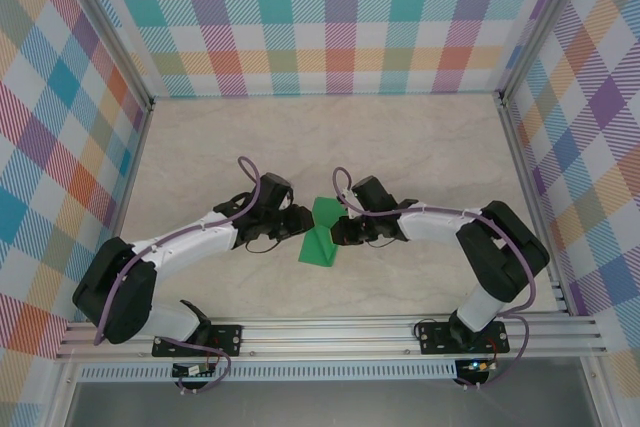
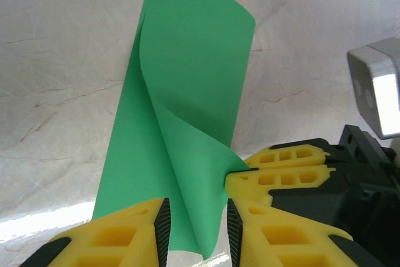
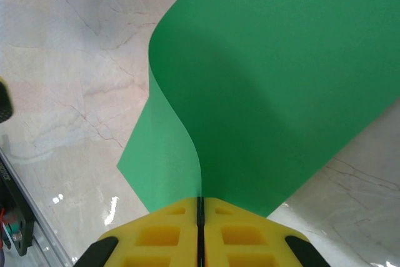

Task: Fold a paper plane with a square sheet of paper (pick it up from the middle)
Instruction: Fold the triangle a second time at the center of the table.

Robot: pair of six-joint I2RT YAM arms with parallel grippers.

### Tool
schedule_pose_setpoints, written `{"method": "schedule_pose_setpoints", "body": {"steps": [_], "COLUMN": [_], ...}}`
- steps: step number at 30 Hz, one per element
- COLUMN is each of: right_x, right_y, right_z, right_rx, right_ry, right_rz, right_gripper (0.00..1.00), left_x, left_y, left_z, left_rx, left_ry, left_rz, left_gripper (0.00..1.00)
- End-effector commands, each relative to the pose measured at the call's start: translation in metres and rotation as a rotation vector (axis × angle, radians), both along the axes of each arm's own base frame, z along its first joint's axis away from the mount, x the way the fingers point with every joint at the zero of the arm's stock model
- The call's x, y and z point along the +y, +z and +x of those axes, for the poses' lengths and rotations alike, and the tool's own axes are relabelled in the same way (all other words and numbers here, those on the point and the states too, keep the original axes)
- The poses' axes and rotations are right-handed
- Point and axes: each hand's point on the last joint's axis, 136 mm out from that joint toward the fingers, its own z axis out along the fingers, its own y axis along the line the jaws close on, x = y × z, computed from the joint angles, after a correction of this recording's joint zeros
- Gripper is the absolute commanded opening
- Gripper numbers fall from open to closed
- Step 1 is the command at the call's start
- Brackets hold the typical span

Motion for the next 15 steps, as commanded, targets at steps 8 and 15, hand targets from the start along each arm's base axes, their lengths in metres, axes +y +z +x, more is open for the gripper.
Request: {"method": "schedule_pose_setpoints", "body": {"steps": [8, 15], "right_x": [-0.0002, 0.0014], "right_y": [-0.0028, -0.0045], "right_z": [0.0069, 0.0097], "right_rx": [0.018, 0.028], "right_ry": [0.041, 0.062], "right_rz": [-0.015, -0.024], "right_gripper": [0.09, 0.09], "left_x": [-0.0024, -0.0058], "left_y": [-0.0132, -0.0161], "left_z": [-0.0018, -0.003], "left_rx": [0.036, 0.046], "left_ry": [-0.008, -0.019], "left_rz": [-0.017, -0.024], "left_gripper": [0.32, 0.31]}}
